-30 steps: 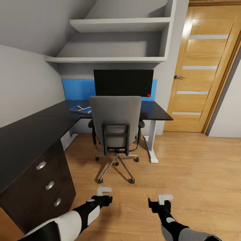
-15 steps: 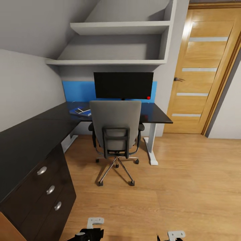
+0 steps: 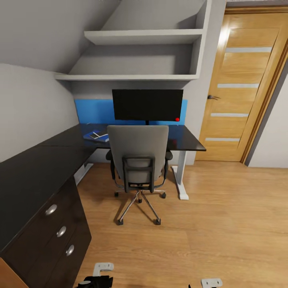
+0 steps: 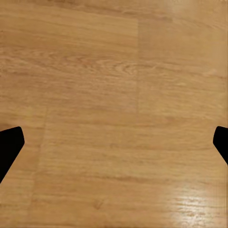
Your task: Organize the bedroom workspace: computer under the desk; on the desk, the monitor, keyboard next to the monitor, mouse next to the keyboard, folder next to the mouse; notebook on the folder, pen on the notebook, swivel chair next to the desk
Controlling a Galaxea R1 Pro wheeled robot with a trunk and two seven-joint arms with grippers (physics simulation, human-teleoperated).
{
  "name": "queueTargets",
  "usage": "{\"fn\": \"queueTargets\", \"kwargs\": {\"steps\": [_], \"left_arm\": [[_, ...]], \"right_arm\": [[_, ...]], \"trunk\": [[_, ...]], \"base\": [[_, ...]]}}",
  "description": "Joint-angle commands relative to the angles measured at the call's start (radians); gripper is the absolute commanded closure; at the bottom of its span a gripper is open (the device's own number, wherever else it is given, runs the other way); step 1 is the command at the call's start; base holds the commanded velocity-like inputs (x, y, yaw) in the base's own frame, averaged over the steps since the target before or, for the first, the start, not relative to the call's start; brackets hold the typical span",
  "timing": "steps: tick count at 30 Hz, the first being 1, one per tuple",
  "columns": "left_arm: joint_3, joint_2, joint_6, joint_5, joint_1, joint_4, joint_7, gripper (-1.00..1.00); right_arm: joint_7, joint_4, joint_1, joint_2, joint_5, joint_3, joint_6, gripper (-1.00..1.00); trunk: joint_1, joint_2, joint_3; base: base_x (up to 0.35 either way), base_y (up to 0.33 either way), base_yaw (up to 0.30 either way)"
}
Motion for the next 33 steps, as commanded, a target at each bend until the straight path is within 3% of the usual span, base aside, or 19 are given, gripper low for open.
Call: {"fn": "queueTargets", "kwargs": {"steps": [1, 33], "left_arm": [[-0.009, 0.002, -0.002, 0.006, -0.001, -0.001, 0.005, -1.00], [-0.010, 0.005, -0.001, 0.007, 0.000, -0.001, 0.006, -1.00]], "right_arm": [[-0.002, 0.002, -0.001, 0.000, -0.005, 0.008, -0.004, -1.00], [-0.002, 0.002, -0.001, 0.001, -0.005, 0.008, -0.004, -1.00]], "trunk": [[-0.004, 0.007, 0.002], [-0.127, 0.231, 0.103]], "base": [[0.000, 0.000, 0.000], [0.000, 0.000, 0.000]]}}
